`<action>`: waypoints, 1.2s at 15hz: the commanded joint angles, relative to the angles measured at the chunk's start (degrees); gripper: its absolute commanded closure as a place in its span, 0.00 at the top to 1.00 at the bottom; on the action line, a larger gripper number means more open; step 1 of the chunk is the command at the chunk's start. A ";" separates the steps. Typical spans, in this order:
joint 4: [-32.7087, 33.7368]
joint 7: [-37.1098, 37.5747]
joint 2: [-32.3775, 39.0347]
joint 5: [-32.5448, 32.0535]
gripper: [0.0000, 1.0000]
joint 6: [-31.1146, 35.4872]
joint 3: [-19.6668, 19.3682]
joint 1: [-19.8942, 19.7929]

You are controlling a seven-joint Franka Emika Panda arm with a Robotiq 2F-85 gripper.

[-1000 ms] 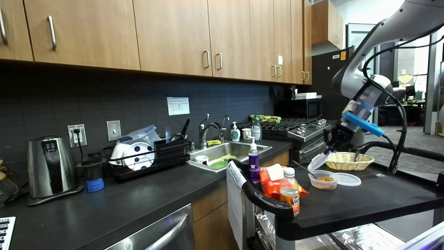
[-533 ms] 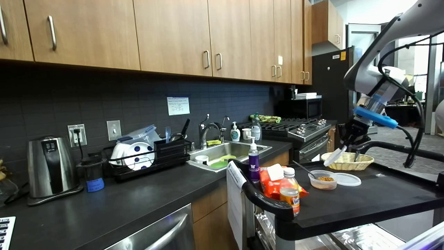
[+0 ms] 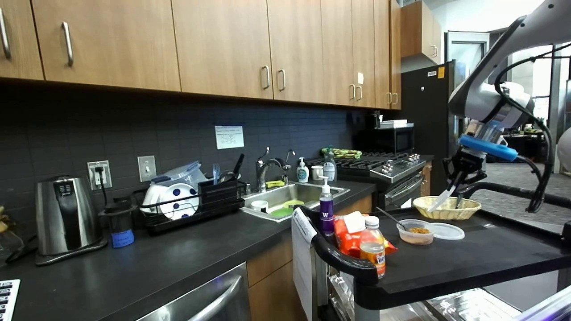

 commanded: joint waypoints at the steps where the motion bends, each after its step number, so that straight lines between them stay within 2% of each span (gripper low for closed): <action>1: -0.88 5.60 -1.77 -4.13 0.02 0.51 0.19 -0.39; 6: -0.72 8.31 -2.39 -9.45 0.02 -1.08 -0.97 -2.52; 7: -0.71 8.36 -2.52 -9.86 0.30 -1.53 -1.27 -2.71; 11: -0.48 7.97 -2.79 -9.38 0.51 -2.75 -1.90 -2.05; 14: -0.48 7.60 -3.03 -8.67 0.73 -3.71 -1.69 -1.17; 18: -0.56 7.50 -4.44 -7.44 0.99 -5.76 0.02 2.09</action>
